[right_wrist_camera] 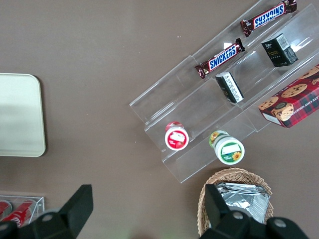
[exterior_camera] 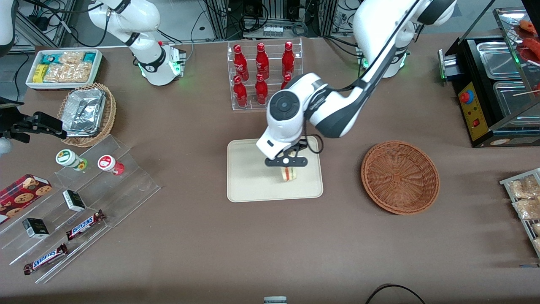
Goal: Place sandwich from basket to tray
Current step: 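Carry the sandwich with the left gripper over the white tray, then lower the sandwich onto the tray and open the left gripper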
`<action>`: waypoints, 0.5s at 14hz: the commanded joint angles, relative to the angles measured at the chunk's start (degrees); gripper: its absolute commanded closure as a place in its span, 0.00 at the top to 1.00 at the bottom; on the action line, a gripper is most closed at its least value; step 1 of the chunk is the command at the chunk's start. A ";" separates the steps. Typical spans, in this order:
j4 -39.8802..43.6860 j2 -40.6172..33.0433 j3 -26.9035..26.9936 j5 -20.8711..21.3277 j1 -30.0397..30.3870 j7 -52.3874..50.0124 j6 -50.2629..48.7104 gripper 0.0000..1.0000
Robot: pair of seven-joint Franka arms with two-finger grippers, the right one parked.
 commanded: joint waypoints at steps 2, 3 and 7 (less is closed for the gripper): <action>3.36 6.13 0.41 5.23 -3.93 -5.26 6.32 0.00; 3.28 7.11 0.41 7.52 -4.46 -7.10 7.13 0.00; 2.84 9.75 0.41 10.26 -5.61 -9.66 9.68 0.00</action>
